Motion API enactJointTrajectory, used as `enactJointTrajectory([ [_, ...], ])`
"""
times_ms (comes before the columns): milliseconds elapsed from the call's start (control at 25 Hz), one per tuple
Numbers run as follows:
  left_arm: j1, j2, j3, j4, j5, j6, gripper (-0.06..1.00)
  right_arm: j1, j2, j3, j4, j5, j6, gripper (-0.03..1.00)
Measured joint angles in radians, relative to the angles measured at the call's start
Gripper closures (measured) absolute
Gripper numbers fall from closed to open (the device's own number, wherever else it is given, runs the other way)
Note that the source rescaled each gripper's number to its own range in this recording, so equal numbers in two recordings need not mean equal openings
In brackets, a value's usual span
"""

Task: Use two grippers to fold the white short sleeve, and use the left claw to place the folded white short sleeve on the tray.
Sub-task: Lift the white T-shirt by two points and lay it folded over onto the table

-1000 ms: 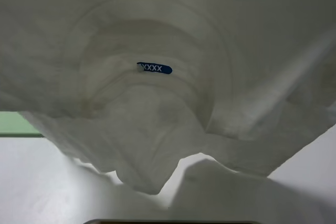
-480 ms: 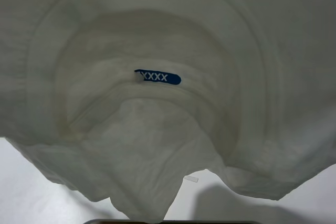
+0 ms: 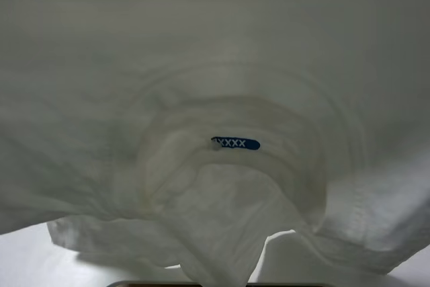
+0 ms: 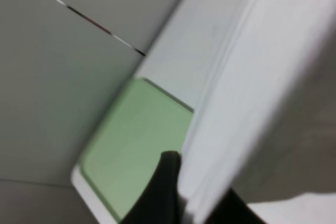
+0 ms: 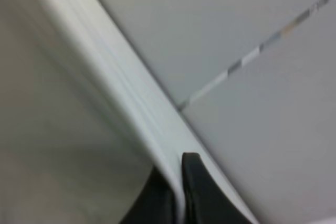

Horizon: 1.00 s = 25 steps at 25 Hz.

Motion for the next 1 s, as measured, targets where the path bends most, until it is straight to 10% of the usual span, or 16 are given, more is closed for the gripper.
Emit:
enactJointTrajectory([
  [200,0.0,0.001,0.12,0.013,-0.067,0.0,0.94,0.0,0.0,0.168,-0.129,-0.042,0.014,0.97],
  [520,-0.005,0.078,0.226,0.147,-0.264,0.0,0.94,0.012,0.085,0.398,-0.429,-0.462,0.114,0.97],
  [1000,-0.007,0.738,0.24,0.699,-0.756,-0.269,0.94,-0.159,0.631,0.405,-0.859,-0.935,0.358,0.97],
])
